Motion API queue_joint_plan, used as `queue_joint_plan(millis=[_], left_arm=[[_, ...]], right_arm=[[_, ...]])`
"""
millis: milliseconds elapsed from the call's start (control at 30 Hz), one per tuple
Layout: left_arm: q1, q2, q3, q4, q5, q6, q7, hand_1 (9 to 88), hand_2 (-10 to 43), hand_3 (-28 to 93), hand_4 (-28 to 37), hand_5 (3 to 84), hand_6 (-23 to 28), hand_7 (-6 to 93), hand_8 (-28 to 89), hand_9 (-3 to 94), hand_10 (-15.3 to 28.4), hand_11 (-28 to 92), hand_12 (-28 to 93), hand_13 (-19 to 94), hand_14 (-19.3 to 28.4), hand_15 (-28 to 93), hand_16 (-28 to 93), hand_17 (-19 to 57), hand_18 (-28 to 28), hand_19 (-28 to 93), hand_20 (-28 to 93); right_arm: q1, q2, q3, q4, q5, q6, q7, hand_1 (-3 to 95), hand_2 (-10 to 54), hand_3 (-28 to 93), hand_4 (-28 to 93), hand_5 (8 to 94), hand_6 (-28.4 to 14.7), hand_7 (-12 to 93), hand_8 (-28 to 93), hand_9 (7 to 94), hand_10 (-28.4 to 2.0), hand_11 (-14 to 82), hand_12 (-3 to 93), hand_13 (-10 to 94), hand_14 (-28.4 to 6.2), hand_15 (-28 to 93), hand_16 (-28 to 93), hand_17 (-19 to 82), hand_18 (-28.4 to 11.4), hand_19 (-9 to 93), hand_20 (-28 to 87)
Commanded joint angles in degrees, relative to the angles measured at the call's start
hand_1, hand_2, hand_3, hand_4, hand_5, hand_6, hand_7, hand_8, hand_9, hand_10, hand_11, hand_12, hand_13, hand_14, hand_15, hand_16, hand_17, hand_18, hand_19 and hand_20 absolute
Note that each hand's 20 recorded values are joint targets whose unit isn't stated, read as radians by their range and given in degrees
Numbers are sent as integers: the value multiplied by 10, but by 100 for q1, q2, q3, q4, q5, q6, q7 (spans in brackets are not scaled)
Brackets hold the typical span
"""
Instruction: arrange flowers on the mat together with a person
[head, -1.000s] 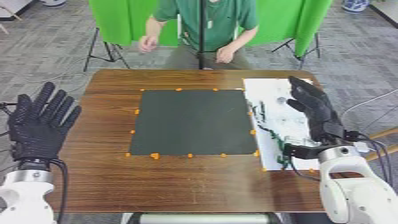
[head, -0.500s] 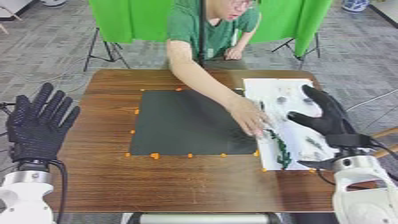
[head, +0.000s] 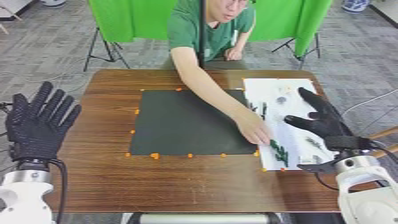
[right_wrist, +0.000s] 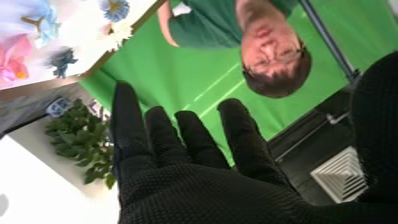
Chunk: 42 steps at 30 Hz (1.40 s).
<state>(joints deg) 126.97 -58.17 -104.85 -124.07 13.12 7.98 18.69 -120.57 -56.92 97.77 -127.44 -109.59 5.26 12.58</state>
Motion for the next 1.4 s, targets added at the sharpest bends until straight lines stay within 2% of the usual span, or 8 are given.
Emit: queue_joint_plan(millis=[33,167,267,367,467,700,1033,1400], left_arm=[[72,48,-48,31,98,-69,66,272,98,634,-283,319,58,81,-88,199,112,111,51,217,156,320,-16,-58,169,400,229],[73,39,-56,34,121,-103,52,280,77,643,-283,311,57,87,-89,195,110,119,59,245,173,469,-18,-60,181,428,282],[77,26,-64,37,123,-125,55,287,65,645,-283,307,56,91,-91,210,116,129,70,258,179,517,-27,-58,181,427,294],[76,18,-54,30,95,-112,57,293,66,636,-283,314,58,94,-91,236,123,138,79,265,182,529,-36,-61,181,412,290],[81,7,-49,32,65,-128,69,291,75,630,-283,318,58,93,-91,247,127,135,83,264,177,516,-45,-64,179,400,282],[84,-7,-40,20,21,-95,67,282,91,631,-283,325,59,93,-90,258,128,134,90,259,174,475,-47,-69,175,378,260],[131,-39,-60,3,23,-110,60,269,101,638,-283,328,59,93,-90,262,129,133,92,253,169,429,-35,-75,169,354,223],[117,-52,-40,16,18,-103,52,268,104,638,-283,329,58,90,-89,264,128,131,93,252,168,415,-28,-75,166,346,205]], right_arm=[[-72,6,63,28,346,329,-245,283,-95,604,-281,240,-75,46,-49,219,-204,-20,165,196,-184,25,209,180,-212,415,139],[-61,22,56,68,492,550,-348,464,-95,-26,-112,233,-77,34,-43,232,-202,-15,167,245,-170,85,216,213,-213,547,239],[-64,33,73,79,691,591,-413,498,-74,-241,-70,238,-73,15,-31,259,-190,-2,181,300,-151,174,283,218,-202,608,335],[-75,18,87,94,1041,613,-504,443,-57,-191,-71,244,-79,37,-41,295,-196,13,194,312,-154,280,255,220,-210,634,370],[-75,-18,130,109,1587,554,-625,323,-14,19,-103,259,-80,52,-48,334,-201,46,209,326,-162,393,227,216,-217,673,394],[-72,-59,192,116,2422,552,-774,247,18,194,-170,276,-76,54,-49,354,-207,57,216,332,-172,407,215,215,-222,673,386],[-57,-126,211,165,3690,452,-1035,255,-5,215,-179,278,-76,43,-44,352,-206,42,202,342,-180,249,213,303,-218,492,114],[156,-44,-21,416,3919,527,-1738,237,-41,377,-242,262,-70,56,-50,280,-194,4,192,227,-161,20,258,135,-164,241,130]])
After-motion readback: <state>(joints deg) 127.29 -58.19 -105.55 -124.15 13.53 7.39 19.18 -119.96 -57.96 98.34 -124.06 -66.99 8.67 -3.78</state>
